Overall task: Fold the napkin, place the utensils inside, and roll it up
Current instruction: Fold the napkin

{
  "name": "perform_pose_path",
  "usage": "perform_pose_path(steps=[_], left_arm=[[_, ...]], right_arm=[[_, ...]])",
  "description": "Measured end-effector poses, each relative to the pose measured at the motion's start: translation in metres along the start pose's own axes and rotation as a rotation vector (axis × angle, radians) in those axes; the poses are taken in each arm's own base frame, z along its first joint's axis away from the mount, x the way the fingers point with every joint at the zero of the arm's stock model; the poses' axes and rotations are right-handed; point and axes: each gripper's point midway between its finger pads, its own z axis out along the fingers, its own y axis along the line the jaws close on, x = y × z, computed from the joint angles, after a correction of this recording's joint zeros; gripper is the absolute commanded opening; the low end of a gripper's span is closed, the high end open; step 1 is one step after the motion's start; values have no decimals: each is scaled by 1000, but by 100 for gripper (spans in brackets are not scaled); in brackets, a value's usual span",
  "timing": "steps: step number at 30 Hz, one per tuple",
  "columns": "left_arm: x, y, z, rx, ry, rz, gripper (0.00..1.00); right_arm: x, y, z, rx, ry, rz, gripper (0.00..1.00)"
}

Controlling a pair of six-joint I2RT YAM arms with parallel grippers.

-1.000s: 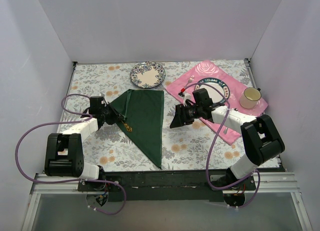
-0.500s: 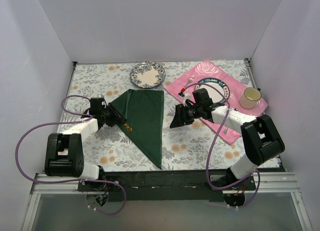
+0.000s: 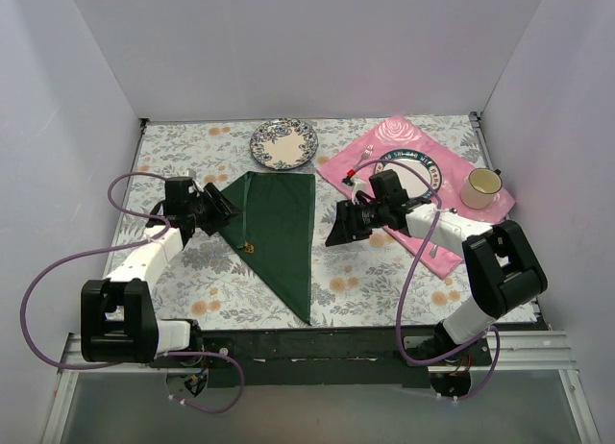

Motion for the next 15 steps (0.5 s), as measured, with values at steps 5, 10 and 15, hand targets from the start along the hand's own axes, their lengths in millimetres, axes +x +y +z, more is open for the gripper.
perform_pose_path(steps=[5, 10, 15], left_arm=[[7, 7, 8, -18, 33, -14, 31], [19, 16, 11, -28, 67, 24, 58], [45, -17, -8, 13, 86, 205, 56]], right_arm=[[2, 6, 3, -11, 9, -8, 61], [6, 5, 5, 0, 18, -20, 62], [11, -10, 4, 77, 35, -40, 62]])
